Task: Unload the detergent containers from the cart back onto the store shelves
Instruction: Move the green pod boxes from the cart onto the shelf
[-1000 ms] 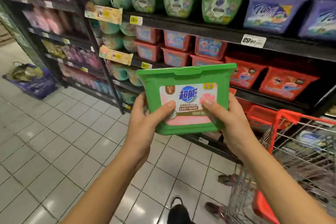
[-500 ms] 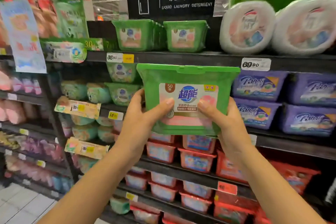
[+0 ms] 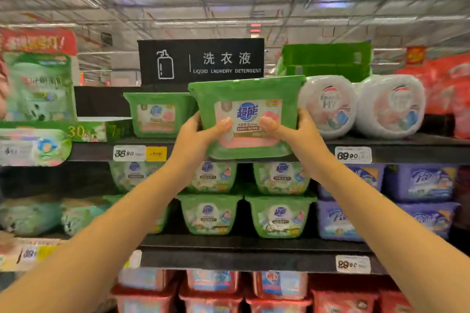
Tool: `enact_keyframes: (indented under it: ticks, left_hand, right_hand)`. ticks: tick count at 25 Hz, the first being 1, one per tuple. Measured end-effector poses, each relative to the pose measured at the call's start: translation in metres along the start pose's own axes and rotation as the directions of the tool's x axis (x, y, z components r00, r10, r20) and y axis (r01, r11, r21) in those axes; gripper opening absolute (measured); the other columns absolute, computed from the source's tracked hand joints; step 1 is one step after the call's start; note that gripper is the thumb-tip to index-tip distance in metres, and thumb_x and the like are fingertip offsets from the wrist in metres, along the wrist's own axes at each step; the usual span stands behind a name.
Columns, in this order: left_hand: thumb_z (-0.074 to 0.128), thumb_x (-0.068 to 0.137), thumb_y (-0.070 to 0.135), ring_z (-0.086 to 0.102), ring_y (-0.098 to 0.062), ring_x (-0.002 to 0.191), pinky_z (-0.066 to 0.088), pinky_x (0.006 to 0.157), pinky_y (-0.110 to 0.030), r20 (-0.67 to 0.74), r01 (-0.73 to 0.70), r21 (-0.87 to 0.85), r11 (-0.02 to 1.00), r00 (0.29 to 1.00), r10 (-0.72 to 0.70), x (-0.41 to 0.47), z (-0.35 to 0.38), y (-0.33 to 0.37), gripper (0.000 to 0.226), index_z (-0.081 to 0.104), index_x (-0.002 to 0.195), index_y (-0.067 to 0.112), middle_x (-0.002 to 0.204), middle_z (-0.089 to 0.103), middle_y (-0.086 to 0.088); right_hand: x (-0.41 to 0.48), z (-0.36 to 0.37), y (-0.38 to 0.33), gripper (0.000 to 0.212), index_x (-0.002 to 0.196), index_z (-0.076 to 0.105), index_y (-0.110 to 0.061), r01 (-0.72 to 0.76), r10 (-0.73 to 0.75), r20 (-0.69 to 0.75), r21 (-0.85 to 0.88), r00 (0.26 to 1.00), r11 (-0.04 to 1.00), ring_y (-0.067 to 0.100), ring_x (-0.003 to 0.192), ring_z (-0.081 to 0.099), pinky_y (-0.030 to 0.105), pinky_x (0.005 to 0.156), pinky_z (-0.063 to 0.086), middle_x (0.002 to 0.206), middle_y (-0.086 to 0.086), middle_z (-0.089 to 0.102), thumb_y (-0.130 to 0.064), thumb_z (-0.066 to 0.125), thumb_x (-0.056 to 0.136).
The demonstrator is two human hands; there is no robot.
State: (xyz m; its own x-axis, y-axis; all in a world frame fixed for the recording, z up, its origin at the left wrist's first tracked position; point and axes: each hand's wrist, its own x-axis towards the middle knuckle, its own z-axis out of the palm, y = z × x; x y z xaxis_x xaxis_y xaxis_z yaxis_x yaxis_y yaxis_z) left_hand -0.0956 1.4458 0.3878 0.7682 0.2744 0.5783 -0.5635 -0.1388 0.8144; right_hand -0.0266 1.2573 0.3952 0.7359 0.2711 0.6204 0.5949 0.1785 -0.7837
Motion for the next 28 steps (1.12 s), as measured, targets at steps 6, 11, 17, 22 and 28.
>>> enact_keyframes:
  ticks: [6, 11, 17, 22, 28]
  left_hand:
    - [0.072, 0.083, 0.02, 0.071, -0.001, 0.08, 0.053, 0.063, -0.014, 0.079, -0.04, 0.087, 0.995, 0.996, 0.033, 0.08, -0.03, -0.028, 0.024, 0.064, 0.105, 0.028, 0.092, 0.074, 0.014]
    - [0.071, 0.085, 0.014, 0.069, 0.006, 0.074, 0.05, 0.059, -0.008, 0.135, 0.0, 0.096, 0.995, 0.991, -0.013, 0.118, -0.035, -0.057, 0.026, 0.064, 0.108, 0.023, 0.088, 0.074, 0.017]
    - [0.072, 0.083, 0.022, 0.067, 0.0, 0.087, 0.053, 0.065, -0.012, 0.147, 0.003, 0.166, 0.986, 0.989, -0.028, 0.142, -0.037, -0.074, 0.031, 0.059, 0.11, 0.031, 0.098, 0.069, 0.018]
    - [0.072, 0.083, 0.029, 0.063, 0.001, 0.093, 0.049, 0.065, -0.009, 0.12, -0.013, 0.246, 0.969, 0.993, -0.017, 0.148, -0.038, -0.081, 0.039, 0.057, 0.119, 0.029, 0.1, 0.066, 0.021]
    - [0.072, 0.085, 0.03, 0.061, -0.009, 0.105, 0.046, 0.081, -0.017, 0.029, -0.004, 0.429, 0.903, 1.0, -0.01, 0.139, -0.055, -0.073, 0.047, 0.057, 0.128, 0.02, 0.12, 0.063, 0.008]
  right_hand:
    - [0.066, 0.016, 0.032, 0.061, 0.132, 0.048, -0.009, -0.069, 0.072, 0.016, -0.124, 0.997, 0.99, 0.015, 0.109, 0.065, 0.031, 0.092, 0.054, 0.123, 0.005, 0.065, -0.023, 0.076, 0.08]
    - [0.104, 0.011, 0.051, 0.053, 0.128, 0.054, -0.01, -0.091, 0.11, 0.087, -0.191, 0.99, 0.977, 0.013, 0.105, 0.067, 0.021, 0.081, 0.055, 0.119, 0.002, 0.068, -0.021, 0.076, 0.081]
    - [0.127, 0.009, 0.073, 0.036, 0.113, 0.065, -0.017, -0.119, 0.136, 0.092, -0.163, 0.986, 0.979, 0.004, 0.088, 0.071, 0.014, 0.065, 0.054, 0.108, -0.002, 0.073, -0.019, 0.077, 0.079]
    - [0.134, 0.011, 0.088, 0.05, 0.117, 0.063, -0.019, -0.108, 0.119, 0.041, -0.208, 0.992, 0.972, 0.013, 0.1, 0.069, 0.032, 0.088, 0.056, 0.111, -0.003, 0.072, -0.032, 0.081, 0.072]
    - [0.134, 0.01, 0.091, 0.067, 0.119, 0.061, -0.021, -0.079, 0.093, 0.049, -0.229, 0.994, 0.97, 0.012, 0.102, 0.068, 0.03, 0.089, 0.054, 0.112, -0.006, 0.071, -0.046, 0.079, 0.06]
